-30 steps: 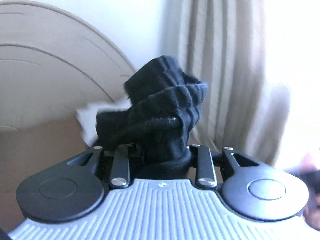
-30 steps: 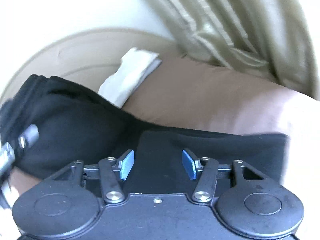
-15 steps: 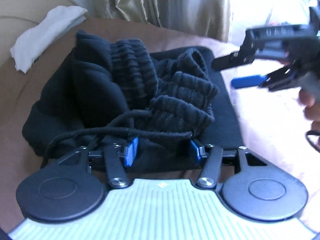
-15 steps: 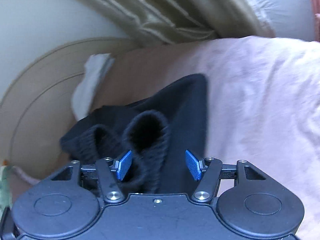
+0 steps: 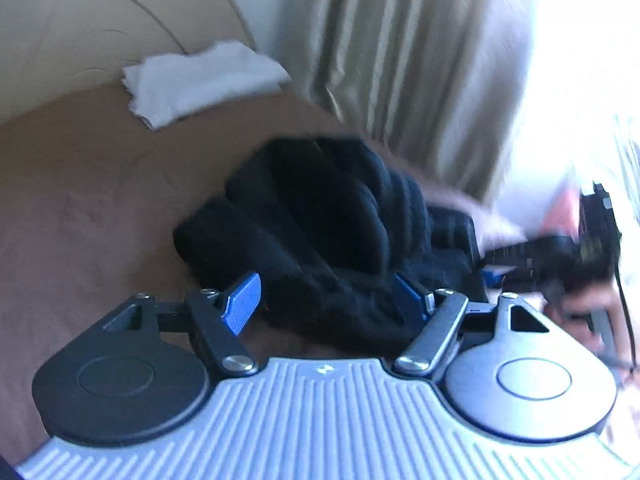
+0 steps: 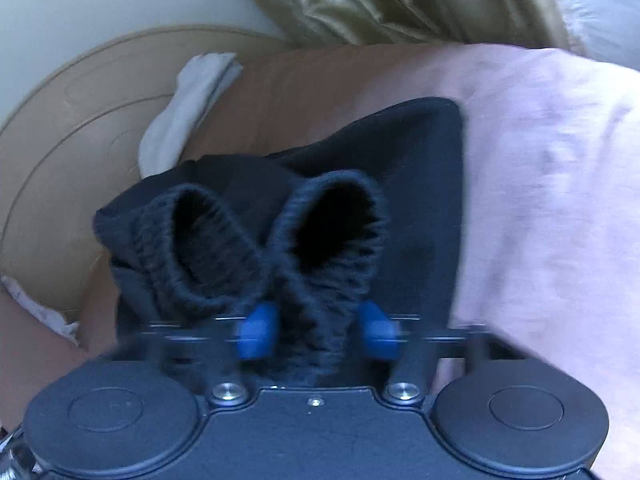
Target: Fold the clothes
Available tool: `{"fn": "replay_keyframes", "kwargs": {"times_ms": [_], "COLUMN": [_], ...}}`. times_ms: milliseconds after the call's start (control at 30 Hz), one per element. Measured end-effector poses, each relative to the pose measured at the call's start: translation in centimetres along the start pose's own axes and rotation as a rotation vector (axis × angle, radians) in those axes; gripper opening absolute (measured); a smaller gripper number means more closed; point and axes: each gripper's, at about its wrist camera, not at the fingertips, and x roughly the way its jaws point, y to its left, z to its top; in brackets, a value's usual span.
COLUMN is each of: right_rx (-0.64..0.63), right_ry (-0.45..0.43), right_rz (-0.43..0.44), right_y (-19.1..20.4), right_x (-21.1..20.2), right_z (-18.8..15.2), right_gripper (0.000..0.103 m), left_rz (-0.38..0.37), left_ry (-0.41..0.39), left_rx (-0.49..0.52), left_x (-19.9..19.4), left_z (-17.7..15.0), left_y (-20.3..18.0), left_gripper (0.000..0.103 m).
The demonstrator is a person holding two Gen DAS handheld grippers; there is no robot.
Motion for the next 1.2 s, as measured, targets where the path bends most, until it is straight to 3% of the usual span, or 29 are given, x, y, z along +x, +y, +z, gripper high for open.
{"fn": "replay_keyframes", "kwargs": {"times_ms": [67, 133, 167, 233, 300, 333, 400, 467, 533, 633, 700, 733, 833, 933, 1033, 1133, 1167, 1200], "right_rx": [-0.208, -0.383, -0.437, -0.574, -0.600, -0.519, -0.438, -0.476, -0.488, -0.424, -0.368, -0.341, -0.339, -0.515, -0.607, -0.537, -0.556, -0.574], "right_ry": [-0.058, -0.128, -0.148, -0.173, -0.102, -0.051, -0.039, -0.079, -0.154, -0.195, -0.156, -0.118, -0.080, -0.016, 0.022, 0.083, 0.062, 0.040], "right_rz": [-0.019, -0.055, -0.109, -0.300, -0.439, -0.443, -0.402, -0.402, -0.404, -0.201, -0.032, 0.053, 0.147, 0.205, 0.176, 0.147, 0.152, 0.157], "right_y": [3.9, 7.0, 7.6, 7.9, 6.0, 4.5, 3.4, 3.9, 4.5, 4.5, 4.8, 5.1, 6.9, 10.5, 12.7, 13.1, 13.7, 14.3], "right_x": [-2.2, -4.9, -5.3, -4.4, -1.6, -0.6, -1.4, -3.4, -5.7, -8.0, -7.7, -7.0, -5.0, -3.3, -0.6, 3.8, 3.8, 3.9], "right_z": [-0.3, -1.1, -1.4, -2.4, -2.7, -2.5, -1.9, -1.3, -0.8, 0.5, 1.7, 2.3, 2.8, 2.4, 2.0, 3.5, 3.6, 3.7], "right_gripper": [0.016, 0.015, 0.014, 0.014, 0.015, 0.015, 0.018, 0.034, 0.037, 0.040, 0.063, 0.068, 0.068, 0.063, 0.064, 0.067, 0.043, 0.011], "left_rz": [0.043, 0.035, 0.013, -0.016, -0.013, -0.005, 0.006, 0.009, -0.027, -0.073, -0.074, -0.078, -0.080, -0.063, -0.046, -0.028, -0.017, -0.007], "left_ry": [-0.030, -0.047, -0.047, -0.031, 0.014, 0.043, 0.069, 0.073, 0.053, 0.043, 0.022, 0.007, -0.064, -0.079, -0.053, -0.022, -0.017, -0.013], "left_rx": [-0.020, -0.019, -0.022, -0.027, 0.017, 0.049, 0.059, 0.030, -0.042, -0.091, -0.101, -0.118, -0.166, -0.177, -0.188, -0.219, -0.227, -0.234], "left_x": [0.5, 1.1, 1.7, 3.2, 5.4, 6.7, 8.1, 8.8, 8.4, 7.6, 6.9, 6.4, 5.0, 4.6, 5.1, 5.7, 5.7, 5.8], "left_z": [0.6, 1.6, 2.5, 3.6, 3.7, 3.6, 2.9, 1.9, 1.3, 1.0, 1.1, 1.1, 1.3, 1.5, 1.3, 0.8, 0.7, 0.6], "left_y": [0.4, 0.8, 1.0, 1.0, 0.4, 0.0, 0.0, 0.5, 1.7, 2.9, 3.2, 3.4, 4.1, 4.9, 5.6, 6.2, 6.3, 6.5], "left_gripper": [0.072, 0.072, 0.074, 0.078, 0.081, 0.081, 0.081, 0.080, 0.081, 0.081, 0.081, 0.081, 0.081, 0.081, 0.081, 0.081, 0.081, 0.081]}}
